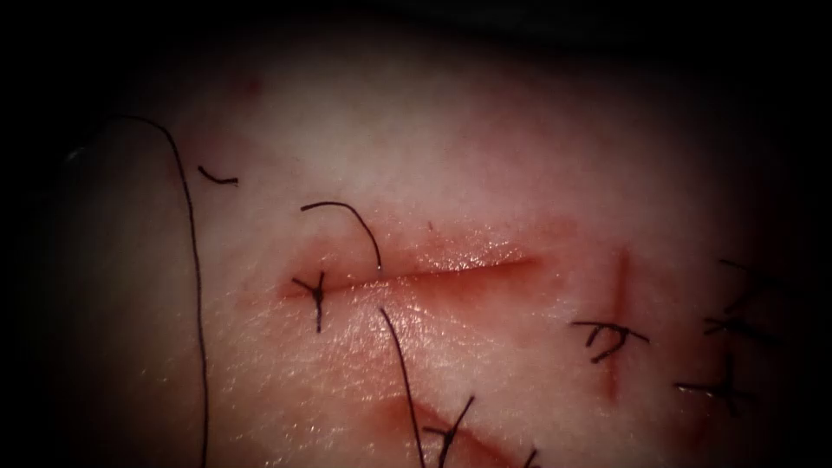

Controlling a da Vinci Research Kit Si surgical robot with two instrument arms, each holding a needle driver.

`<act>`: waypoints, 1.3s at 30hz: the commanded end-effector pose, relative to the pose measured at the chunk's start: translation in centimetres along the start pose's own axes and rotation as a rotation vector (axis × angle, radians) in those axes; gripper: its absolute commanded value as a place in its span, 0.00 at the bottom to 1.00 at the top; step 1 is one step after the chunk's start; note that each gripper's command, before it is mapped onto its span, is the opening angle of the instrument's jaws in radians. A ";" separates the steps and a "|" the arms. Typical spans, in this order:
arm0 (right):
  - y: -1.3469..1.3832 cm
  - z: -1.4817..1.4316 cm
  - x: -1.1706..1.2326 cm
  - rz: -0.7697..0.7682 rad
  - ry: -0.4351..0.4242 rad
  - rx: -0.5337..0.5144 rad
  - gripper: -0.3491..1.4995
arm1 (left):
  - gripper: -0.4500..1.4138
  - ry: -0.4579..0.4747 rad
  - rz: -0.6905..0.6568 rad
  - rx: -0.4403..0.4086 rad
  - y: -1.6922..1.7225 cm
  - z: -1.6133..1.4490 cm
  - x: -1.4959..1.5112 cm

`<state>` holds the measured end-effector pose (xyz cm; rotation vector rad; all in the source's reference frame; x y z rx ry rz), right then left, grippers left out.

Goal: Wound Closure
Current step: Adjust the suture tail with the right hand and set the needle down with the left hand.

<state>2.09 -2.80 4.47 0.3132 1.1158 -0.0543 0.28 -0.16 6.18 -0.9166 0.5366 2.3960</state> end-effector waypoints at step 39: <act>2.37 1.35 -0.67 0.571 0.021 -0.556 0.65 | 0.00 -0.065 -0.013 -0.053 0.49 0.55 -0.76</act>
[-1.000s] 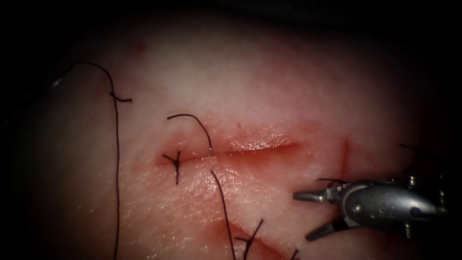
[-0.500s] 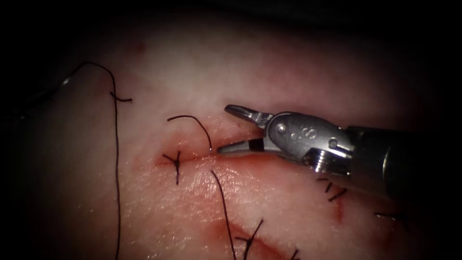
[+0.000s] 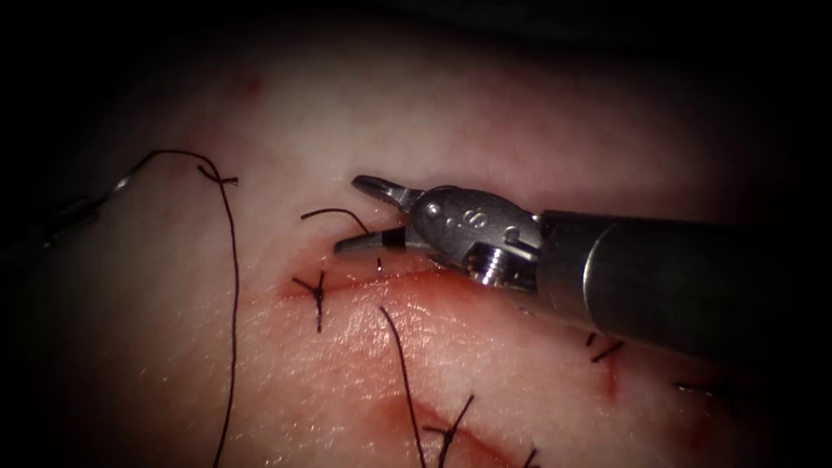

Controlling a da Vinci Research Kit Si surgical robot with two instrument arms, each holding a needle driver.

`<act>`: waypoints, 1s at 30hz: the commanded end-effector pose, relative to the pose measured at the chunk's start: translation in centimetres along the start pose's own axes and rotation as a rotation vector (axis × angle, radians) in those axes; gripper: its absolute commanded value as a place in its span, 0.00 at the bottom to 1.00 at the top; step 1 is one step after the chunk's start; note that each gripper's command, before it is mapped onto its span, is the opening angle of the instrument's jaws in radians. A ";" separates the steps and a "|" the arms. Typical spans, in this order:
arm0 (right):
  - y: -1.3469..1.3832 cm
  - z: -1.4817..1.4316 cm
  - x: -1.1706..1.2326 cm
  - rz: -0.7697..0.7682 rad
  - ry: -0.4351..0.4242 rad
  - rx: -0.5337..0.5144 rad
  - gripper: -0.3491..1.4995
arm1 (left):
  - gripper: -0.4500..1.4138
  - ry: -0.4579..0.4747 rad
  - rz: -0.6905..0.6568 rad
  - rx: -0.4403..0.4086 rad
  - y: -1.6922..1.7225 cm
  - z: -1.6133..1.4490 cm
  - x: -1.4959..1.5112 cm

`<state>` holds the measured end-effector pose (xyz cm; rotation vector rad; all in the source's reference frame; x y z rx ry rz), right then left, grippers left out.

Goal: Wound Closure
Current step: Adjust the suture tail with the right hand and set the needle down with the left hand.

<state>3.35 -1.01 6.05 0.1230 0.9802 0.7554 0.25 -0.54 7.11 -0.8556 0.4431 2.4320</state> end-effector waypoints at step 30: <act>0.61 0.20 -0.17 0.501 0.065 0.049 0.27 | 0.98 0.137 -0.189 -0.036 0.54 -0.14 0.16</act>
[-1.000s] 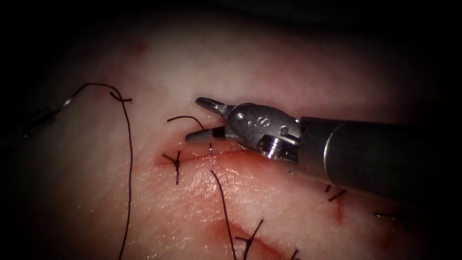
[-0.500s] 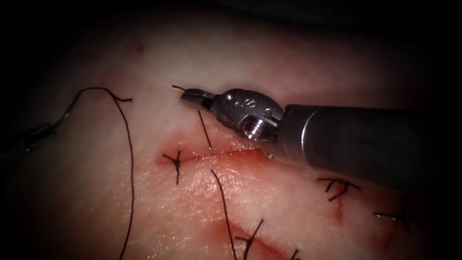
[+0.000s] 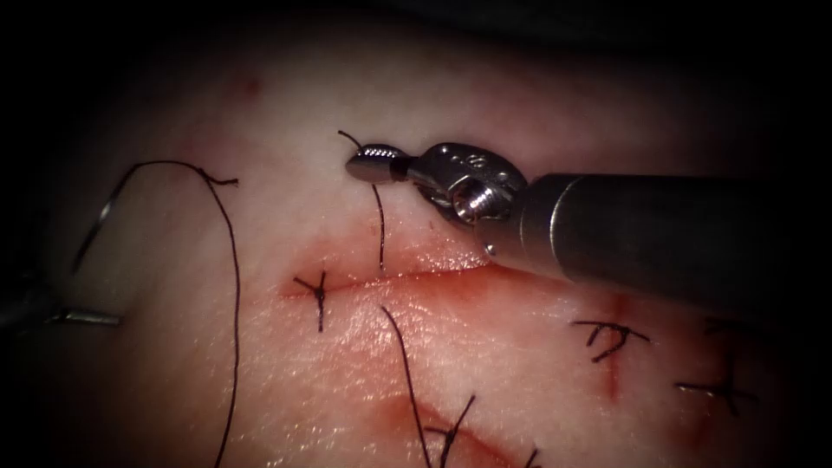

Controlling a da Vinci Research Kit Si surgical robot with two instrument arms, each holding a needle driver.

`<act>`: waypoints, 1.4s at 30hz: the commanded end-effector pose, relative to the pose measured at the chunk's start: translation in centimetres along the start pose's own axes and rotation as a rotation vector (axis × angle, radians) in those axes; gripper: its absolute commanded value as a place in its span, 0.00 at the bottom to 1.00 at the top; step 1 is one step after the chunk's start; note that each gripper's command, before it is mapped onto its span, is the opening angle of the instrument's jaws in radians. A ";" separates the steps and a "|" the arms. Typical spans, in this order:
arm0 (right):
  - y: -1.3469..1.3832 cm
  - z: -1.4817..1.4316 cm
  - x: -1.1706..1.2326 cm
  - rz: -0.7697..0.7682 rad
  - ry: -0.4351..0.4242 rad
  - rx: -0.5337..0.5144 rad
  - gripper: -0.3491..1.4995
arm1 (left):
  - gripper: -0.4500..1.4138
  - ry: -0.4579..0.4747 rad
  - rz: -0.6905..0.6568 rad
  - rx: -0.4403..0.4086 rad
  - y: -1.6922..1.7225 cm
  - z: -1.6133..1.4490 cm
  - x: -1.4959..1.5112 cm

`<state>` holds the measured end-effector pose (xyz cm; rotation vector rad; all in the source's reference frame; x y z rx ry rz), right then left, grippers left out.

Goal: Wound Closure
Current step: Adjust the suture tail with the right hand and set the needle down with the left hand, then grasp the a long suture piece with the left tool.

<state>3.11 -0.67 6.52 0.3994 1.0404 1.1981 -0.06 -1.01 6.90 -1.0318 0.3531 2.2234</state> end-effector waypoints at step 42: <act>0.98 -1.08 0.31 -0.115 0.133 0.023 0.91 | 0.58 0.289 0.607 -0.341 2.69 1.01 1.82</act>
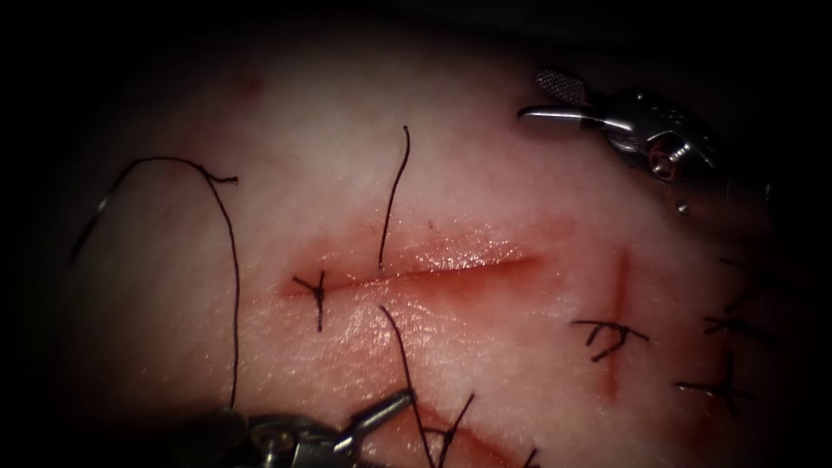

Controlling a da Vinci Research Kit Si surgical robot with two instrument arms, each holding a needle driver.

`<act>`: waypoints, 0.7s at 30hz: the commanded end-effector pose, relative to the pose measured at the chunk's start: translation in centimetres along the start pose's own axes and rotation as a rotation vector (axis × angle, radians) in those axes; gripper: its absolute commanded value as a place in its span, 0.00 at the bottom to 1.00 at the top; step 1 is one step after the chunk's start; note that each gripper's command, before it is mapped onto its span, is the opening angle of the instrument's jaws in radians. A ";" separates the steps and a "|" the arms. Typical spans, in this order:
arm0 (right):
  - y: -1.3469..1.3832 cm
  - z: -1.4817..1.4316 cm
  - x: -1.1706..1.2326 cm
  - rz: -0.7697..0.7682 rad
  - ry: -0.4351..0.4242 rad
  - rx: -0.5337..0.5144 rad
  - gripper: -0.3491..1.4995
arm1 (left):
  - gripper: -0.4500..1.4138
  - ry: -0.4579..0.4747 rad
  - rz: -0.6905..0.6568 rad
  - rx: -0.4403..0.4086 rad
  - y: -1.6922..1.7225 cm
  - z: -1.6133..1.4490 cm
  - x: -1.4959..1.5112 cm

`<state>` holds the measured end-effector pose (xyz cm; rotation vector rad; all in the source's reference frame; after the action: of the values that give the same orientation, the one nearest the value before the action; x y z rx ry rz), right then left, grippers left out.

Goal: Wound Closure
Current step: Grasp the a long suture piece with the left tool.

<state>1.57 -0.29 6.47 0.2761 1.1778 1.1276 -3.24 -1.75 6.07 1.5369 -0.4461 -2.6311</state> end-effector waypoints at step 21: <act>0.04 0.14 -0.39 -0.034 -0.038 -0.003 0.91 | 0.44 -0.031 0.084 0.086 -0.15 -0.42 0.17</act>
<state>1.60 -0.56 6.74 0.2717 1.1404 1.0918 -2.85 -1.77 5.62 1.4602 -0.6169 -2.6132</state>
